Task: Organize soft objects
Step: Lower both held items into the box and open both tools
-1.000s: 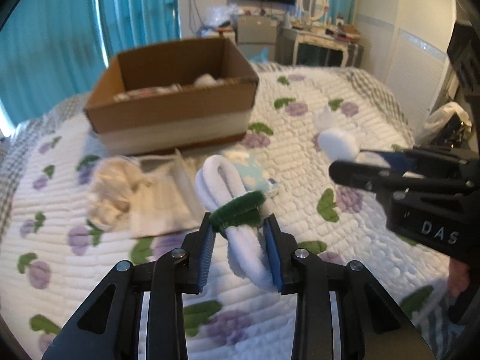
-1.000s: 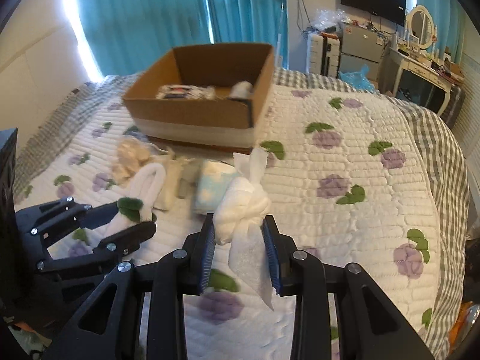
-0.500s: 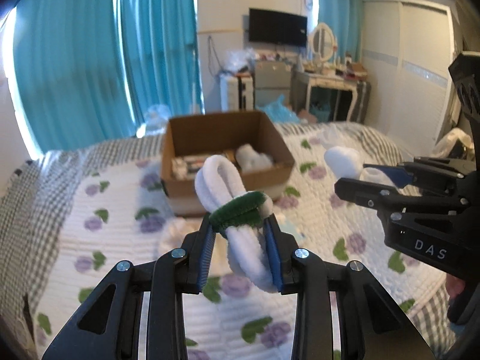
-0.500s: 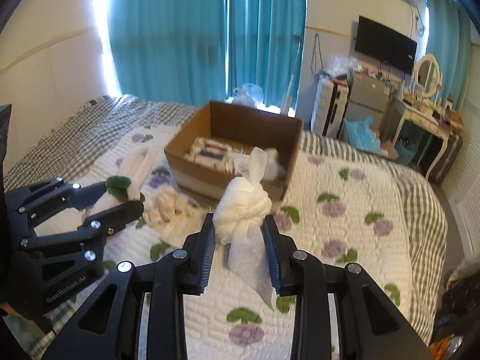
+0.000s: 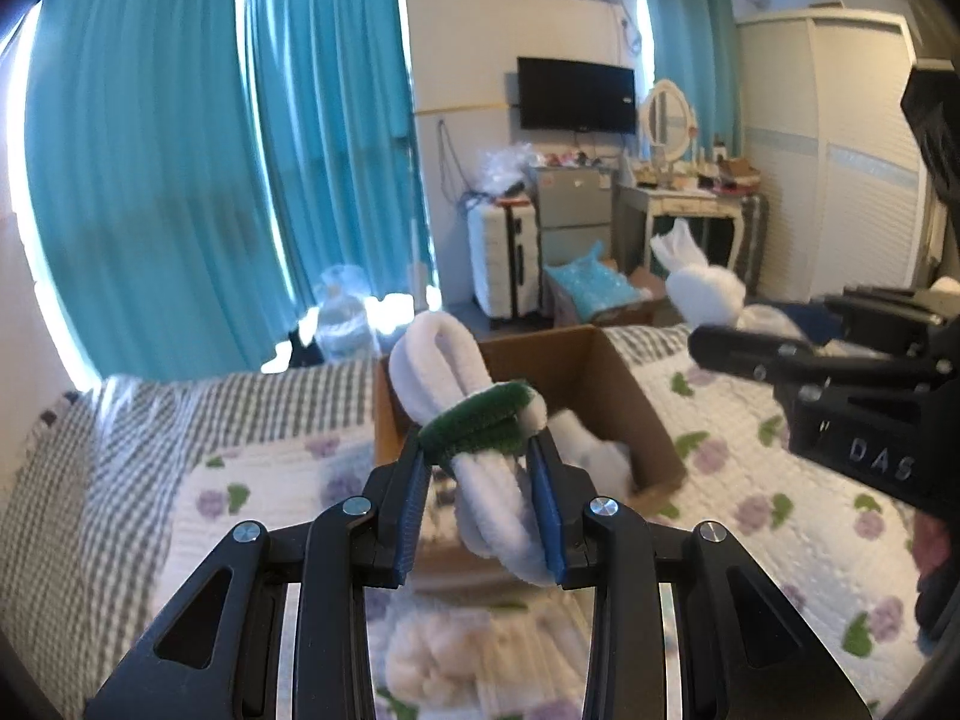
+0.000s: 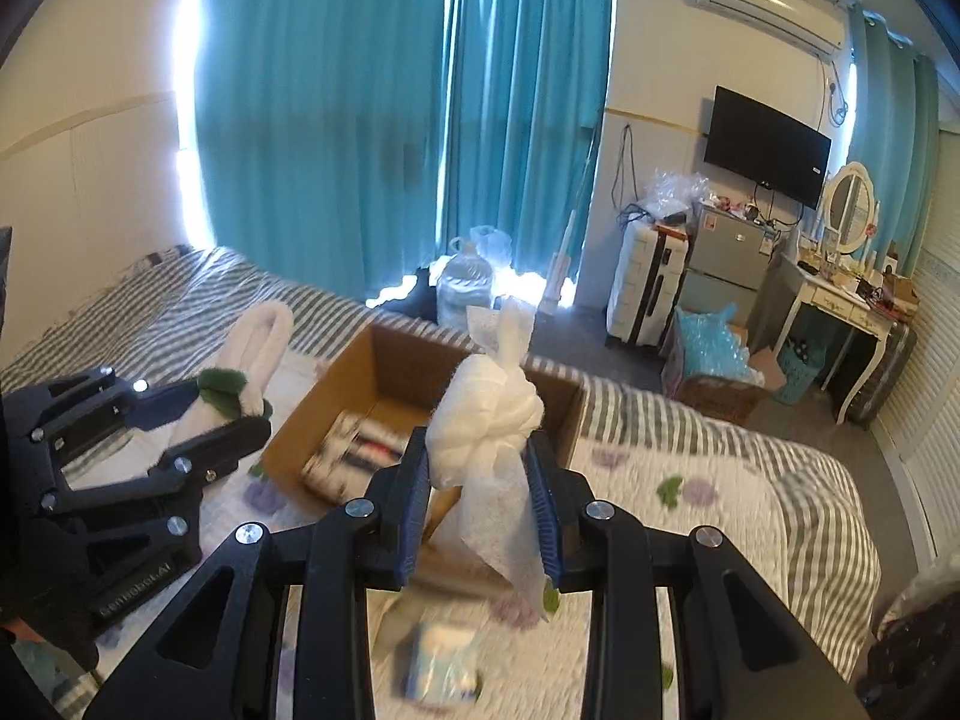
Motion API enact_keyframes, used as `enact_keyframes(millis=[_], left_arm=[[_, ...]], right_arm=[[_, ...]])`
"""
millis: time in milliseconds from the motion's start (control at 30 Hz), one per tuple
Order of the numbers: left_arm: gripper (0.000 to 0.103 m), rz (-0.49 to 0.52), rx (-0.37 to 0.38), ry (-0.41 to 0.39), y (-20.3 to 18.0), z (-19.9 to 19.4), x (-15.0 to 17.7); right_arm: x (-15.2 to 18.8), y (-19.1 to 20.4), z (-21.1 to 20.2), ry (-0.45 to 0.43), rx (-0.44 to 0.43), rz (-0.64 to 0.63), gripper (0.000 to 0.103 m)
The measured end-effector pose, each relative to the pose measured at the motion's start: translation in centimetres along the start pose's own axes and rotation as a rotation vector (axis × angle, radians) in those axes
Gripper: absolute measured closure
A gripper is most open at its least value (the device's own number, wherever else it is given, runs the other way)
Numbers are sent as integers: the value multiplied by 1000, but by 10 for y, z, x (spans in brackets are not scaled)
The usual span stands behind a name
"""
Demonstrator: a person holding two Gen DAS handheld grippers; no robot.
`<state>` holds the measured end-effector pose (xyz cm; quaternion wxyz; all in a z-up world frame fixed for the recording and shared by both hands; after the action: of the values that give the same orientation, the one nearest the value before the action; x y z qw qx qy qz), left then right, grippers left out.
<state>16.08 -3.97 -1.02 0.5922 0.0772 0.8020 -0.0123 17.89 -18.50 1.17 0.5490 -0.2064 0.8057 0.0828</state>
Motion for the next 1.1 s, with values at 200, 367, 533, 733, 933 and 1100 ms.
enact_keyframes(millis=[200,367,533,733,933,1100], left_arm=[[71,19,11,39,4,57,4],[65,55,51,75,-4,90,17],[49,84,71,110,-5,114,30],[23,105,-20,91,12,117,35],[23,60,-30,65,29,95,31],[23,32,-41,42,30,61,14]], right_arm=[[7,-13,52,41,3,-4,73],[24,-20,87,85,-6,12,73],[34,-18,110,93,-23,10,73],[29,-18,115,36,42,27,26],[20,-26,85,23,83,60,26],[5,-29,32,4,131,54,26]])
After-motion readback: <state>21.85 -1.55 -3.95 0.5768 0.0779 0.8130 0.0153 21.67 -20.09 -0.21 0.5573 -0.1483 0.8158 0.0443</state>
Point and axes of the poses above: each gripper's, at about its wrist camera, not at the fingertips, and z roughly the way its jaws point, y to its left, x to its underside, the point moved 5 cm from there along z, roughly the way its jaws point, and after that the axes turned 13 degrees about -y, right-handed, at the moved point
